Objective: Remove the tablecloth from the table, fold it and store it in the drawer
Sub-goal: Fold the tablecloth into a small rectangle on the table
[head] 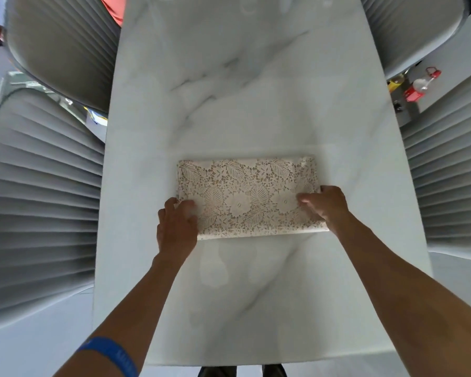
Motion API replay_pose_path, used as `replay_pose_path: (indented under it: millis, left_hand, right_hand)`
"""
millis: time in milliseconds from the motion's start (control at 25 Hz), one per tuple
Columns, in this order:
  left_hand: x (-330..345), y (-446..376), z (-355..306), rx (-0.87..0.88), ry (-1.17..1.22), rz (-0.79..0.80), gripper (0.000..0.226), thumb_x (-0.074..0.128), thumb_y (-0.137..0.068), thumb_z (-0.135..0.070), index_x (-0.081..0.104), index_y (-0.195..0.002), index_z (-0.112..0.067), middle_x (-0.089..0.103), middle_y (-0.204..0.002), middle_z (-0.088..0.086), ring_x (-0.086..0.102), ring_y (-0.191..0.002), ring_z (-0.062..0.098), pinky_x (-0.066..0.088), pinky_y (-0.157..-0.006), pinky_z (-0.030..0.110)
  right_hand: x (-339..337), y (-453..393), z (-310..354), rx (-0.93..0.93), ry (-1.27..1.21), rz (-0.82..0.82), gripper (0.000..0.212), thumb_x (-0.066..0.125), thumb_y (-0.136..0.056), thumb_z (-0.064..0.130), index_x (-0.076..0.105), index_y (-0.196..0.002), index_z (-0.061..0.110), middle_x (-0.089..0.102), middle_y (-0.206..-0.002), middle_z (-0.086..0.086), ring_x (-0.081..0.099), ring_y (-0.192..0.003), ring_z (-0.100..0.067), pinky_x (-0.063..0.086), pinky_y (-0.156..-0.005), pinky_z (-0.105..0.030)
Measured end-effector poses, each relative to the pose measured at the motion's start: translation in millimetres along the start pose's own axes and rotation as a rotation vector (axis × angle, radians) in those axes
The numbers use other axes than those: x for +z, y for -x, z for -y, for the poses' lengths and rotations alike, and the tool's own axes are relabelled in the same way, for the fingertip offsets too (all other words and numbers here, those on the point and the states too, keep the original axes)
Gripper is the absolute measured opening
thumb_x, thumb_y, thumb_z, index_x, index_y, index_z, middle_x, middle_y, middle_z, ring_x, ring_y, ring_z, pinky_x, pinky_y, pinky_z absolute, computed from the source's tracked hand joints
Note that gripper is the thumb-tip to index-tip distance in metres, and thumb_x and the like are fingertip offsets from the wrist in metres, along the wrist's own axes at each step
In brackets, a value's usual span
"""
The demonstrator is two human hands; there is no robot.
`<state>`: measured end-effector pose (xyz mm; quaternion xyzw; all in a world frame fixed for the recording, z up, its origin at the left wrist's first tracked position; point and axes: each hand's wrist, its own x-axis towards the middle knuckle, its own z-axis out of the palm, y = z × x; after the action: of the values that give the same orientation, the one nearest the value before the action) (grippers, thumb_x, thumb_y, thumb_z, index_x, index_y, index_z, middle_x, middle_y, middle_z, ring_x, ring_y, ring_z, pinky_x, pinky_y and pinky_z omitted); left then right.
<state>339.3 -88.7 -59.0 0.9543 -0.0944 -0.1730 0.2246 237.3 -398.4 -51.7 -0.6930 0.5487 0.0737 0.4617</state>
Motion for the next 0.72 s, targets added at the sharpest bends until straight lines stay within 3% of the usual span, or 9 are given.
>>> replay_pose_path:
  millis: [160, 240, 360, 480, 520, 600, 680, 720]
  left_hand:
    - [-21, -3, -9, -0.111, -0.206, 0.200, 0.049, 0.058, -0.088, -0.024, 0.046, -0.135, -0.033, 0.037, -0.145, 0.007, 0.037, -0.129, 0.033, 0.038, -0.101, 0.049]
    - [-29, 6, -26, -0.087, -0.200, 0.182, 0.060, 0.062, -0.084, -0.025, 0.041, -0.140, -0.027, 0.035, -0.147, 0.007, 0.036, -0.130, 0.033, 0.037, -0.103, 0.048]
    - [-46, 19, -72, 0.116, 0.004, 0.037, 0.083, 0.069, -0.078, -0.022, 0.026, -0.148, -0.026, 0.030, -0.152, 0.003, 0.035, -0.133, 0.031, 0.036, -0.106, 0.046]
    - [-80, 24, -126, 0.394, 0.143, -0.027, 0.108, 0.081, -0.068, -0.026, 0.013, -0.151, -0.034, 0.020, -0.160, -0.003, 0.022, -0.144, 0.022, 0.025, -0.112, 0.040]
    - [-91, 22, -139, 0.458, 0.204, 0.016, 0.107, 0.085, -0.065, -0.027, 0.020, -0.150, -0.035, 0.028, -0.157, -0.005, 0.027, -0.143, 0.019, 0.026, -0.113, 0.037]
    - [-109, 25, -166, 0.448, 0.334, 0.185, 0.073, 0.087, -0.063, -0.026, 0.054, -0.129, -0.024, 0.060, -0.132, -0.001, 0.056, -0.122, 0.021, 0.045, -0.105, 0.043]
    - [-121, 35, -191, 0.367, 0.368, 0.272, 0.038, 0.086, -0.067, -0.024, 0.071, -0.099, -0.011, 0.075, -0.099, 0.006, 0.070, -0.093, 0.026, 0.055, -0.084, 0.051]
    - [-125, 40, -202, 0.360, 0.366, 0.222, 0.030, 0.086, -0.068, -0.023, 0.073, -0.093, -0.011, 0.076, -0.092, 0.005, 0.072, -0.087, 0.022, 0.057, -0.080, 0.049]
  right_hand:
    - [-12, 22, 9, -0.131, -0.278, 0.105, 0.027, 0.076, -0.072, 0.006, 0.062, -0.095, 0.002, 0.072, -0.092, -0.020, 0.067, -0.069, -0.023, 0.053, -0.059, -0.034]
    - [-22, 45, 18, -0.301, -0.332, 0.111, 0.019, 0.073, -0.074, 0.003, 0.058, -0.084, 0.007, 0.067, -0.079, -0.015, 0.063, -0.068, -0.022, 0.052, -0.058, -0.034]
    - [-46, 80, 36, -0.659, -0.290, 0.188, 0.029, 0.075, -0.075, 0.007, 0.046, -0.075, 0.008, 0.043, -0.061, 0.000, 0.038, -0.057, -0.016, 0.034, -0.051, -0.027]
    - [-87, 113, 57, -0.828, -0.228, 0.345, 0.025, 0.076, -0.076, 0.011, 0.052, -0.078, 0.015, 0.046, -0.064, 0.003, 0.040, -0.059, -0.013, 0.033, -0.051, -0.023]
    - [-101, 121, 63, -0.857, -0.172, 0.375, 0.024, 0.077, -0.076, 0.012, 0.054, -0.078, 0.018, 0.048, -0.066, 0.004, 0.041, -0.060, -0.013, 0.034, -0.052, -0.023]
    - [-129, 137, 74, -0.913, -0.044, 0.359, 0.023, 0.077, -0.077, 0.013, 0.055, -0.079, 0.020, 0.051, -0.066, 0.010, 0.042, -0.059, -0.011, 0.035, -0.054, -0.024]
    - [-148, 152, 87, -0.948, 0.082, 0.224, 0.021, 0.076, -0.078, 0.015, 0.056, -0.080, 0.021, 0.056, -0.066, 0.014, 0.049, -0.059, -0.013, 0.039, -0.056, -0.031]
    - [-156, 161, 94, -0.970, 0.147, 0.124, 0.019, 0.075, -0.079, 0.018, 0.056, -0.082, 0.023, 0.059, -0.068, 0.014, 0.054, -0.061, -0.015, 0.042, -0.057, -0.033]
